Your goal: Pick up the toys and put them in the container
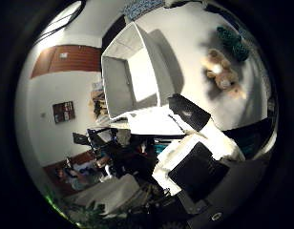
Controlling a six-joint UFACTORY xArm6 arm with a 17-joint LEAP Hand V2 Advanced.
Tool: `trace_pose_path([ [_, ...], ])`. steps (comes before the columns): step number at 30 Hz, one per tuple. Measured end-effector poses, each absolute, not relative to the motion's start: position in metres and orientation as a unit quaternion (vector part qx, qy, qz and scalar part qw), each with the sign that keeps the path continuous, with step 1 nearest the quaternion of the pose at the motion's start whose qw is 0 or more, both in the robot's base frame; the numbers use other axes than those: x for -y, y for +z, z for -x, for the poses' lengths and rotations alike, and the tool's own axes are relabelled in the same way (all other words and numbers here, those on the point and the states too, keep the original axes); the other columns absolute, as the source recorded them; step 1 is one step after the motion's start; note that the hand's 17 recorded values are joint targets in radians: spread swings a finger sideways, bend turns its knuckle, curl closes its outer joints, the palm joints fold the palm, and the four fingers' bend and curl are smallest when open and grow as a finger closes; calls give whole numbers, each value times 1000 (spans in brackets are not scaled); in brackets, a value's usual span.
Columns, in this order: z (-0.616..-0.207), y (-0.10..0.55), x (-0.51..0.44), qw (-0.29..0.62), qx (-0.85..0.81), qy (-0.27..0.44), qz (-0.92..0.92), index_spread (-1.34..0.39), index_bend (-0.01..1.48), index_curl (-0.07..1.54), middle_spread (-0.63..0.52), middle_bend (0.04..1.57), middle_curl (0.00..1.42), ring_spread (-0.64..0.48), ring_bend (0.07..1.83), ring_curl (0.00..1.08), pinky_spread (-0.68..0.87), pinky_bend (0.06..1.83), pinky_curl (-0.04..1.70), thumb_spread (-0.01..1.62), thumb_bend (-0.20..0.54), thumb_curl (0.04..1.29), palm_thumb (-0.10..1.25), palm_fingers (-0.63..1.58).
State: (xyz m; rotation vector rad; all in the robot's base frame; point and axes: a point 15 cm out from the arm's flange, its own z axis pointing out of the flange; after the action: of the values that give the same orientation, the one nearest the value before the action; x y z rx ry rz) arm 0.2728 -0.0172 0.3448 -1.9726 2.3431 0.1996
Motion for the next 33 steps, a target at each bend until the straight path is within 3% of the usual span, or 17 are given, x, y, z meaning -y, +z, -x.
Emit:
trace_pose_path([
  [10,-275,341,55,49,-803,53,591,-255,136,251,38,232,339,184,467,206,440,470,269,1149,-26,311,545,237],
  [18,-287,299,74,69,-832,45,549,-188,154,250,108,253,339,200,490,212,446,509,271,1143,-21,309,521,207],
  [33,-319,240,94,50,-844,70,529,-174,155,263,108,268,334,201,504,207,444,524,260,1114,-22,282,423,202],
])
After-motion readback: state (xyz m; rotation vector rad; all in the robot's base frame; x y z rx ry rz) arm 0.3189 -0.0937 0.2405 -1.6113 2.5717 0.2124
